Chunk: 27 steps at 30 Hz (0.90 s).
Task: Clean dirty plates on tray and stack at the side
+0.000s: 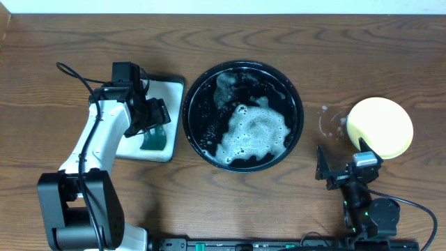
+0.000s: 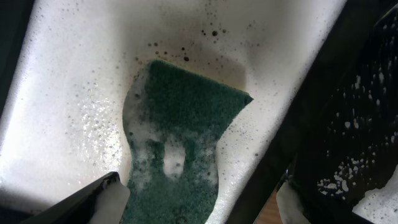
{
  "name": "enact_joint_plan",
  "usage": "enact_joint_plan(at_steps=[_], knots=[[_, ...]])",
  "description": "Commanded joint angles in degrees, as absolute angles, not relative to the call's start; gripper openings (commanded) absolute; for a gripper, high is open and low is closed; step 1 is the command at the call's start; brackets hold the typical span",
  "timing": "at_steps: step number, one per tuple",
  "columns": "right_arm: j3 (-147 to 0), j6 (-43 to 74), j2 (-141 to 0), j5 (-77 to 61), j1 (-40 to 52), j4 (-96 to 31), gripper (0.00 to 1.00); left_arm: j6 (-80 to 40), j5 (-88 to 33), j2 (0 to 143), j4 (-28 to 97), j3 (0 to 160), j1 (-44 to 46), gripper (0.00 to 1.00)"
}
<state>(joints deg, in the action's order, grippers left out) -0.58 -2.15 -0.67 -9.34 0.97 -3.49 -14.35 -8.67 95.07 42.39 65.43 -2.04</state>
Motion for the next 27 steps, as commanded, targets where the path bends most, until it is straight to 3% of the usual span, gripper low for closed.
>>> enact_joint_plan(at_steps=[1, 13, 21, 27], knots=[[-0.3, -2.7, -0.3, -9.0, 2.0, -3.4, 0.99, -14.2, -8.4, 95.1, 42.6, 65.6, -2.2, 0.81], [-0.3, -2.7, -0.3, -9.0, 2.0, -3.4, 0.99, -14.0, -3.7, 90.3, 43.1, 64.7, -1.5, 0.81], [-0.3, -2.7, -0.3, -9.0, 2.0, -3.4, 0.99, -13.4, -1.3, 66.5, 46.0, 60.0, -1.5, 0.81], [-0.3, -2.7, -0.3, -9.0, 2.0, -3.4, 0.99, -9.6, 0.1, 45.4, 34.3, 50.4, -1.6, 0.81]])
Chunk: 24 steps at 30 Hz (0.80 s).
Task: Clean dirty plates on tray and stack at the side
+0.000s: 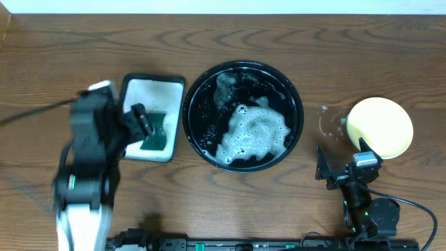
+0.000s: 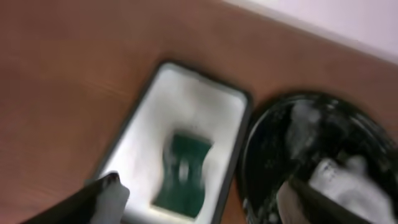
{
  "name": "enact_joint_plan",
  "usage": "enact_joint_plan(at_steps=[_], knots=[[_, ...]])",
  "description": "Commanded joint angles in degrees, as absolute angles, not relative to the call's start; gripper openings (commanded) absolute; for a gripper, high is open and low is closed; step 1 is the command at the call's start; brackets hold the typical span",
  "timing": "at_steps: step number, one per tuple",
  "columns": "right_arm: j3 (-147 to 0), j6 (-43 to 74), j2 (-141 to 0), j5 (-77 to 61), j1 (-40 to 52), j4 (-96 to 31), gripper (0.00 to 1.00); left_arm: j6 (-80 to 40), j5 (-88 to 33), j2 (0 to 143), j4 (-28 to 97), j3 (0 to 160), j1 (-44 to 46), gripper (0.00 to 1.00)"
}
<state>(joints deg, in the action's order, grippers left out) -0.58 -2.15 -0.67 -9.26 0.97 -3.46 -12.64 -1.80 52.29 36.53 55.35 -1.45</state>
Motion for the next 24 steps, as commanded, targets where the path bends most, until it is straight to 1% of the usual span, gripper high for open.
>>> enact_joint_plan(at_steps=[1, 12, 18, 24], knots=[[-0.3, -2.7, -0.3, -9.0, 2.0, -3.4, 0.99, -9.6, 0.1, 42.2, 32.8, 48.4, -1.6, 0.81], [-0.3, -2.7, -0.3, -9.0, 2.0, -3.4, 0.99, -9.6, -2.0, 14.7, 16.1, 24.8, -1.6, 0.81], [-0.3, -2.7, -0.3, -9.0, 2.0, -3.4, 0.99, -9.7, -2.2, 1.8, 11.0, 14.1, -1.5, 0.81], [-0.3, -2.7, -0.4, -9.0, 2.0, -3.4, 0.99, -9.7, -3.0, 0.1, 3.5, 6.5, -0.9, 0.81]])
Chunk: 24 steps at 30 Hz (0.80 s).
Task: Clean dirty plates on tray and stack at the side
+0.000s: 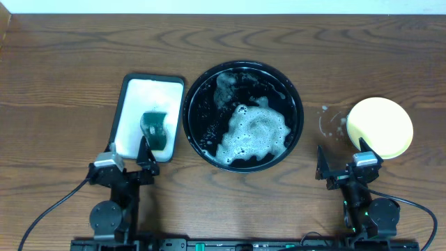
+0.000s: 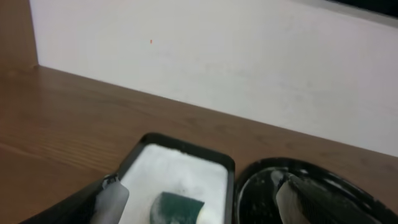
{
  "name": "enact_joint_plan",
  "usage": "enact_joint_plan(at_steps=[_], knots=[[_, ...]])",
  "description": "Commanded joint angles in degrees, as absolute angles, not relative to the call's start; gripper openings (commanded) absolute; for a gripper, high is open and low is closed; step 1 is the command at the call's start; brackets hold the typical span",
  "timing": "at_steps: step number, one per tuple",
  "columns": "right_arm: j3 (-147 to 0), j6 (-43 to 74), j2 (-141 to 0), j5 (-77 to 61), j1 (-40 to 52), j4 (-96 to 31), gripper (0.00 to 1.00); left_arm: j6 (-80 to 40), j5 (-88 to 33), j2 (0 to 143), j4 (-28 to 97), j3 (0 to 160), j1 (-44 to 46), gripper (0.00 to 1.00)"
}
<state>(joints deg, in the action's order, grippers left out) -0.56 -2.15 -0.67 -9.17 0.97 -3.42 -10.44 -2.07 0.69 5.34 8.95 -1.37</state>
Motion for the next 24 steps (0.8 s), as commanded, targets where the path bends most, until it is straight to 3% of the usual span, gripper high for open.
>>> enact_joint_plan(at_steps=[1, 5, 24], knots=[[-0.3, -2.7, -0.4, -9.0, 2.0, -3.4, 0.99, -9.7, -3.0, 0.1, 2.3, 5.0, -0.8, 0.81], [-0.3, -2.7, -0.4, -9.0, 2.0, -3.4, 0.99, -9.9, -3.0, 0.1, -2.3, 0.3, 0.1, 0.81], [-0.3, -2.7, -0.4, -9.0, 2.0, -3.4, 0.99, -9.9, -2.3, 0.3, 0.0, 0.2, 0.9, 0.81]])
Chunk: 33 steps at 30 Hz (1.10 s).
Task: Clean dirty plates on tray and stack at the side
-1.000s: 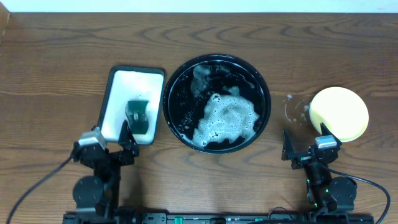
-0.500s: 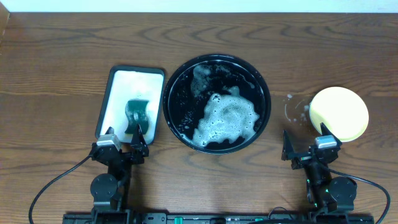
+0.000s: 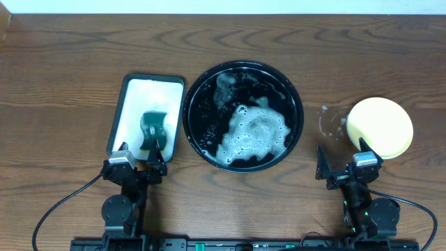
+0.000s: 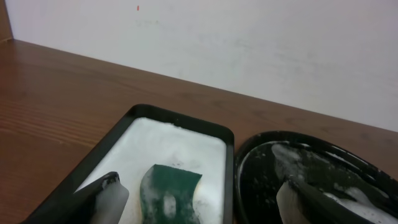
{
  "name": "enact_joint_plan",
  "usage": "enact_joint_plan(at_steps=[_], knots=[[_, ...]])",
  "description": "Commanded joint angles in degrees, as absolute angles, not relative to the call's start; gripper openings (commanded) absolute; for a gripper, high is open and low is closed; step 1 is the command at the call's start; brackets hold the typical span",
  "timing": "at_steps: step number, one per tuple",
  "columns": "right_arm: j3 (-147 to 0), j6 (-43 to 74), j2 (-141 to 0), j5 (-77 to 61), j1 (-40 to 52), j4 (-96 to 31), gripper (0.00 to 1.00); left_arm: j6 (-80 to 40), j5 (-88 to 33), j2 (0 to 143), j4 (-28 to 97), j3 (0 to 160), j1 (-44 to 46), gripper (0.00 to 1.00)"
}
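Note:
A round black tray [image 3: 296,94] holding suds stands mid-table; its near rim [image 4: 249,152] shows in the left wrist view. No plate lies in it. One yellow plate [image 3: 380,127] rests on the table at the right. A green sponge [image 3: 153,130] lies in a foamy white rectangular tray [image 3: 127,104]; the sponge [image 4: 169,190] sits ahead of my left gripper [image 4: 199,205]. The left gripper [image 3: 139,155] is open and empty, pulled back at the near edge. My right gripper [image 3: 341,155] is parked at the near right, below the plate, looking open and empty.
Water smears [image 3: 327,122] mark the wood just left of the yellow plate. A pale wall [image 4: 249,50] runs behind the table's far edge. Cables trail from both arm bases along the near edge.
My left arm has shifted slightly right at the near edge, and its camera now looks lower, showing more of the white tray and sponge. Its jaws remain open.
My left gripper was open close above the sponge in the white tray. It then stood higher and farther back, and after that folded at the near table edge, where it still is. The sponge stayed in the tray. The right arm and yellow plate kept their places.

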<state>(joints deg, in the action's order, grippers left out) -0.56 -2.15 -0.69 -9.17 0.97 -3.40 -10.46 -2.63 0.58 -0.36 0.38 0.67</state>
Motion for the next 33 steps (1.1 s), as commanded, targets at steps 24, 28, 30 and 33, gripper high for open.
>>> enact_joint_plan(at_steps=[24, 28, 30, 33], knots=[[-0.3, -2.7, -0.4, -9.0, 2.0, -3.4, 0.99, -9.9, -2.3, 0.6, 3.8, 0.2, 0.9, 0.81], [-0.3, -2.7, -0.4, -9.0, 2.0, -3.4, 0.99, -9.9, -2.3, 0.6, 3.8, 0.2, 0.9, 0.81], [-0.3, -2.7, -0.4, -9.0, 2.0, -3.4, 0.99, -9.9, -2.3, 0.6, 3.8, 0.2, 0.9, 0.81], [-0.3, -2.7, -0.4, -9.0, 2.0, -3.4, 0.99, -9.9, -2.3, 0.6, 3.8, 0.2, 0.9, 0.81]])
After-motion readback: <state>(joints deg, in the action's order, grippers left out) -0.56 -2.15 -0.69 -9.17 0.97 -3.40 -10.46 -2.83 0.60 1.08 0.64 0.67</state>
